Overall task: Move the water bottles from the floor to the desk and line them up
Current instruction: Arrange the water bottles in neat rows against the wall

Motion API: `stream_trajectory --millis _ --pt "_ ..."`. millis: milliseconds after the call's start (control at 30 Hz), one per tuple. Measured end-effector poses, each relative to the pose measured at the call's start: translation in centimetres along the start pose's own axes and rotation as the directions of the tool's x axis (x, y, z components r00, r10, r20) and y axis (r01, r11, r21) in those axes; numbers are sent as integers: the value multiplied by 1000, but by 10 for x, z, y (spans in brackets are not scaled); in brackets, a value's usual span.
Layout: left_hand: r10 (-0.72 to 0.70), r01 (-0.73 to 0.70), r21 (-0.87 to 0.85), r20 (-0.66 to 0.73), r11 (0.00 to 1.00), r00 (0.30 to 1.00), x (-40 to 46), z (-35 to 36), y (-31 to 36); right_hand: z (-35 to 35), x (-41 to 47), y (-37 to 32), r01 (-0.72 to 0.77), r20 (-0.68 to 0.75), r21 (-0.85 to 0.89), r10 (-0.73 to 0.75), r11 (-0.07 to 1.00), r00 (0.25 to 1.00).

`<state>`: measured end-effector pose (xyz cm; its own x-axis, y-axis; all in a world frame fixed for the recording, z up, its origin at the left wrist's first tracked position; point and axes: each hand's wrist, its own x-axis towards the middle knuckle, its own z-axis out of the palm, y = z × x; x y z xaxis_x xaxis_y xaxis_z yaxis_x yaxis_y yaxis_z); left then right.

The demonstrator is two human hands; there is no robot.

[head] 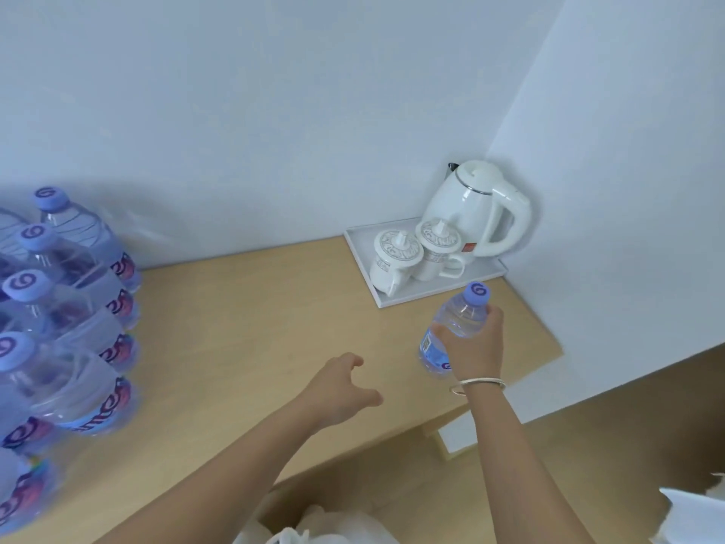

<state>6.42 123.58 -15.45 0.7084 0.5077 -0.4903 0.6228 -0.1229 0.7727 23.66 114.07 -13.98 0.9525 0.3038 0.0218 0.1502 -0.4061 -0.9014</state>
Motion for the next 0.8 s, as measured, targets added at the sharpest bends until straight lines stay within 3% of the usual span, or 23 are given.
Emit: stream_trajectory --millis 100,200,300,400,467,567,700,733,800 --pt "57 -55 20 -91 998 994 -2 -6 -3 9 -15 -22 25 -19 55 -24 998 1000" --pt "143 -142 18 -171 990 975 -9 -9 -3 19 -31 -57 27 66 232 -44 972 997" --pt "221 -265 -126 -284 956 933 -16 -19 -6 32 -50 -93 64 163 326 -123 943 979" --pt "191 -307 -305 -357 901 914 -31 -43 -11 43 -66 -121 88 264 351 -188 932 946" --pt "197 -312 -418 -296 853 935 -47 -60 -15 47 -72 -134 66 361 351 -200 934 911" --pt "297 -292 -522 -77 801 952 -77 -83 -23 49 -78 -147 -12 534 318 -169 948 829" --pt "321 -167 -658 120 734 939 -109 -100 -45 54 -101 -163 -129 758 368 -217 921 615" --pt "322 -150 -657 148 739 935 -115 -102 -49 57 -108 -166 -117 761 385 -243 916 601" --pt "322 -160 -647 139 745 936 -127 -105 -49 67 -119 -169 -100 722 409 -255 907 644"
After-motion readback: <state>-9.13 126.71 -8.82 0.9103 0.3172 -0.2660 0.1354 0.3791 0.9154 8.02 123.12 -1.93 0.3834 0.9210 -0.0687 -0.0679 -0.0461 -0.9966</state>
